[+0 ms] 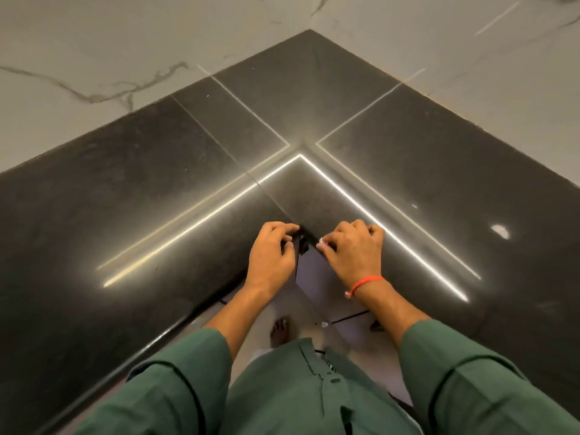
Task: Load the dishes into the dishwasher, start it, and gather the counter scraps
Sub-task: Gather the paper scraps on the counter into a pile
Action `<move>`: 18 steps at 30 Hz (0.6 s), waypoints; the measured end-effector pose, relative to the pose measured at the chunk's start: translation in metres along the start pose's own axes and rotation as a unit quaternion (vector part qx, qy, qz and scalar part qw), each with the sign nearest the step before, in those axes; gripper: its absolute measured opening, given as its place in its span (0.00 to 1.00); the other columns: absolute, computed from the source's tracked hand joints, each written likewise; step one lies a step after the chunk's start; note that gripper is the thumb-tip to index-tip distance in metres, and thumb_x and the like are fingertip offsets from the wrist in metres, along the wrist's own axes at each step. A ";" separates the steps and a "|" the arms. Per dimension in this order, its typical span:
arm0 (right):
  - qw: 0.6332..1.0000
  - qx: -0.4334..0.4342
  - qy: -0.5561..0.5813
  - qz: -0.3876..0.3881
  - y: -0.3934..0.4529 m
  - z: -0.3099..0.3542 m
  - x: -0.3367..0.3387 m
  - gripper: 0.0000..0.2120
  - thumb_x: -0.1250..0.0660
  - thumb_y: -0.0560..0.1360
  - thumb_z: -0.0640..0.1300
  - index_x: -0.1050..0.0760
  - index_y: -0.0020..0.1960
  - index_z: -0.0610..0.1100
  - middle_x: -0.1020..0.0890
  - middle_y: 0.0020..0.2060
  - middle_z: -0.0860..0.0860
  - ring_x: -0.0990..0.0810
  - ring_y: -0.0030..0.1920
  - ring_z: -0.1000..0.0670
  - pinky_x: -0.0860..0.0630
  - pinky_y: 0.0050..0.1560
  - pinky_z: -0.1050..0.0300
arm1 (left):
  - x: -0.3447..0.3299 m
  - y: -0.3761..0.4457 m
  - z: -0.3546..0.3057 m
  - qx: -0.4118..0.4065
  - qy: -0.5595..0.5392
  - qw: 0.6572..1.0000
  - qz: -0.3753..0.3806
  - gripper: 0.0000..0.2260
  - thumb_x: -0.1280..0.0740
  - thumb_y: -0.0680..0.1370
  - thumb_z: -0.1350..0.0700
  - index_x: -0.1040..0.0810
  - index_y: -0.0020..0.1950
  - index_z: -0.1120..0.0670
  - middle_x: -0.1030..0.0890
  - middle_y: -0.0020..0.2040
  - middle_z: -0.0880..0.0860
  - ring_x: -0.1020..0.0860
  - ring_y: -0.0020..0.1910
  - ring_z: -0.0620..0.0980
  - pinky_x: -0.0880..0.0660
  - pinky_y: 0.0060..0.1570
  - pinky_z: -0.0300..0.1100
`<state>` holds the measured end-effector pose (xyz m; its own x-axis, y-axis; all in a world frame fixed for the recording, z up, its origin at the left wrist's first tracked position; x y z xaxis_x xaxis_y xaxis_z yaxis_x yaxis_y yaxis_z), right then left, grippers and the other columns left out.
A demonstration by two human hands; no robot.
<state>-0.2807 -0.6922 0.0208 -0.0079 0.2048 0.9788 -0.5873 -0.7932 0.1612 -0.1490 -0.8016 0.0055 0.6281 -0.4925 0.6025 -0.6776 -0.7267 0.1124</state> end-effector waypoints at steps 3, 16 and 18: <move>1.000 0.004 -0.013 0.023 0.002 0.000 0.000 0.07 0.30 0.75 0.55 0.15 0.41 0.56 0.20 0.38 0.55 0.23 0.46 0.47 0.36 0.51 0.46 | 0.014 -0.042 0.008 0.039 0.031 0.998 -0.026 0.14 0.35 0.78 0.65 0.17 0.58 0.52 0.24 0.54 0.46 0.23 0.44 0.41 0.26 0.49 0.33; 0.908 0.039 0.348 0.230 -0.077 0.096 -0.028 0.04 0.27 0.76 0.48 0.15 0.45 0.48 0.15 0.39 0.53 0.18 0.43 0.54 0.21 0.49 0.56 | 0.054 -0.191 0.030 0.243 -0.037 0.969 -0.038 0.12 0.32 0.80 0.53 0.19 0.63 0.49 0.18 0.49 0.43 0.20 0.48 0.40 0.24 0.54 0.37; 0.877 0.021 0.393 0.276 -0.104 0.125 -0.037 0.04 0.27 0.76 0.47 0.15 0.45 0.48 0.15 0.38 0.55 0.18 0.44 0.56 0.22 0.49 0.58 | 0.068 -0.215 0.041 0.260 -0.043 0.964 -0.045 0.12 0.31 0.79 0.53 0.19 0.63 0.50 0.18 0.49 0.43 0.19 0.48 0.41 0.24 0.54 0.37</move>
<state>-0.1183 -0.6888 -0.0168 -0.8471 0.1017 0.5216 -0.2879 -0.9128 -0.2897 0.0552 -0.6988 -0.0101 0.7203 -0.4377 0.5382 -0.3492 -0.8991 -0.2638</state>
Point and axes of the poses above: each hand's wrist, its own y-axis towards the middle knuckle, its own x-axis out of the back of the hand, z = x × y, the point moved 9 cm from there along y, towards the middle knuckle
